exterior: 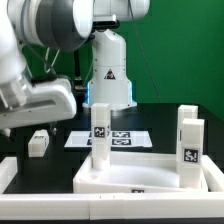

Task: Assemble desk

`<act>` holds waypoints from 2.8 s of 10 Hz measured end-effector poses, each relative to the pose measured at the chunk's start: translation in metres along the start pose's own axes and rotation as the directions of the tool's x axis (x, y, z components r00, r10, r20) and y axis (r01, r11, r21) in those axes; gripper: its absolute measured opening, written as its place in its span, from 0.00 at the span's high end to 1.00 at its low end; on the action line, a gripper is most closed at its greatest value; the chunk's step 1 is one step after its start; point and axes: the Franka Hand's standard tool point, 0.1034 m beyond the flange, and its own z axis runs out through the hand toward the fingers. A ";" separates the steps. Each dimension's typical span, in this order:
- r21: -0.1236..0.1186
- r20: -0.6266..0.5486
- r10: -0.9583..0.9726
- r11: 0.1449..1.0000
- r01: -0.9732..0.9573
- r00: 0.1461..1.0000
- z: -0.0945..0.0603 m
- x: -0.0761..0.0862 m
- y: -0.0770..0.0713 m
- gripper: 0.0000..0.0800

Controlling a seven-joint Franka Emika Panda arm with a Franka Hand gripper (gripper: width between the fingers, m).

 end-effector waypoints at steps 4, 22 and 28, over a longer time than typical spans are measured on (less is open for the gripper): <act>0.009 0.291 0.029 0.999 -0.033 0.956 0.016 -0.013 0.000 0.19; 0.017 0.324 0.041 0.999 -0.049 0.945 0.020 -0.026 -0.003 0.64; -0.036 0.128 0.005 0.999 -0.001 0.992 -0.049 -0.024 -0.016 0.64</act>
Offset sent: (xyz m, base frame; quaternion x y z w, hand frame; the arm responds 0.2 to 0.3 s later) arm 0.0000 0.0000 0.0000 0.0000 -0.1296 0.0000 0.9916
